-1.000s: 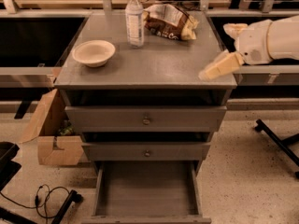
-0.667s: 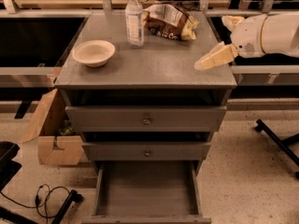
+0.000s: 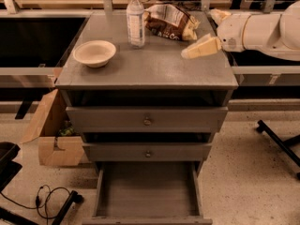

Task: Place blue plastic bottle into bottom drawer

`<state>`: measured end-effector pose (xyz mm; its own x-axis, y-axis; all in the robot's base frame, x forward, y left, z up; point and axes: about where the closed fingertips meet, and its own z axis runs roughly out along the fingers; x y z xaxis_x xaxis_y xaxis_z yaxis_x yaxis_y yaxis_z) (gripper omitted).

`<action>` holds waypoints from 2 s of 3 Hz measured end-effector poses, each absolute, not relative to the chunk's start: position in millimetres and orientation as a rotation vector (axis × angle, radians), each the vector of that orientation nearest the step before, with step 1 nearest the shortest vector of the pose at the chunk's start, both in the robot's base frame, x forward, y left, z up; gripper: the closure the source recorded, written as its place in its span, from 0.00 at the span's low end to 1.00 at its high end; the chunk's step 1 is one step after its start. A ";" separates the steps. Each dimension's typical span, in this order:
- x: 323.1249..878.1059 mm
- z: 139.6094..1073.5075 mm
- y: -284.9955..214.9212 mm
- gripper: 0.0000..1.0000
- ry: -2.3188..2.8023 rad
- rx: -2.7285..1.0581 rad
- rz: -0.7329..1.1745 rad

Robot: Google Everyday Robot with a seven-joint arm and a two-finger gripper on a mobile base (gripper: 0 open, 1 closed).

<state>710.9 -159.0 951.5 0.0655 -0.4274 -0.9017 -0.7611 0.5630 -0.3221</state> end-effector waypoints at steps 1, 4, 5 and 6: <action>772.2 957.9 -133.1 0.00 1.466 -0.931 0.406; 874.4 958.7 -30.1 0.00 1.512 -0.922 0.549; 890.6 950.3 -0.4 0.00 1.500 -0.886 0.629; 899.3 949.2 24.3 0.00 1.485 -0.865 0.671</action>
Offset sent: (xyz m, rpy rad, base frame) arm 0.1683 0.0768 0.0300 0.2324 -0.0509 -0.0187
